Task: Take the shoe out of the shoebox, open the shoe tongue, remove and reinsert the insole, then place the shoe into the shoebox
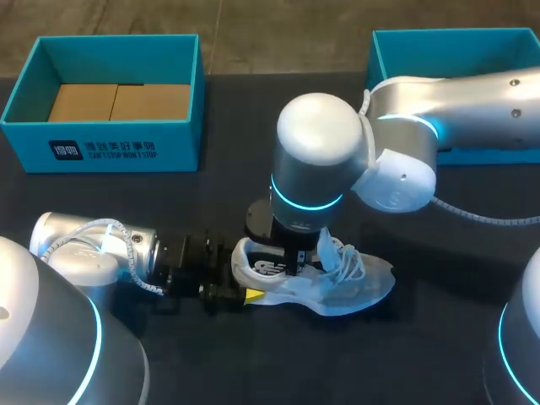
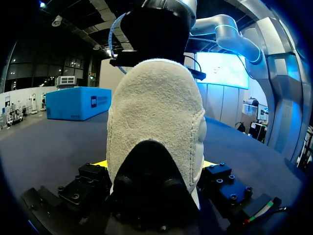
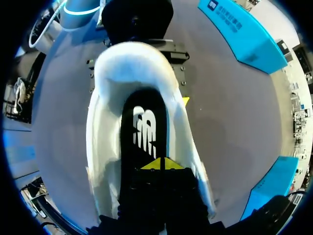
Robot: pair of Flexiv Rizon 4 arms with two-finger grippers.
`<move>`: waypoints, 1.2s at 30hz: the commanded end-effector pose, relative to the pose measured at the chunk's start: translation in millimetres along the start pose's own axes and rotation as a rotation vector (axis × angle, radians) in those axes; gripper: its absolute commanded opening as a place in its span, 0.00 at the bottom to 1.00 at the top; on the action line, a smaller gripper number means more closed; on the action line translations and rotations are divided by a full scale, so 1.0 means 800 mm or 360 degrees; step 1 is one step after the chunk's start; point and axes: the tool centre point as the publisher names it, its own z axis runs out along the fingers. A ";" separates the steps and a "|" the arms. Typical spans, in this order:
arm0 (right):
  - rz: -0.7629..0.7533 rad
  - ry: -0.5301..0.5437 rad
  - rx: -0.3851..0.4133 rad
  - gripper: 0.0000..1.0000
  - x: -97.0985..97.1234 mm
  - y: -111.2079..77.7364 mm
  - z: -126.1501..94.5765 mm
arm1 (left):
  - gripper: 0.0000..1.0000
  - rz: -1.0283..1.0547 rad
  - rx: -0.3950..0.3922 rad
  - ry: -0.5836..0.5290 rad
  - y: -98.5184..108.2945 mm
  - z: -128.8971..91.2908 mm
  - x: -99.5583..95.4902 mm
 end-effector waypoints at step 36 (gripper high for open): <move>0.0107 0.0121 0.0094 0.36 0.008 -0.041 0.025 | 0.00 -0.0002 -0.0006 -0.0001 0.004 0.001 0.000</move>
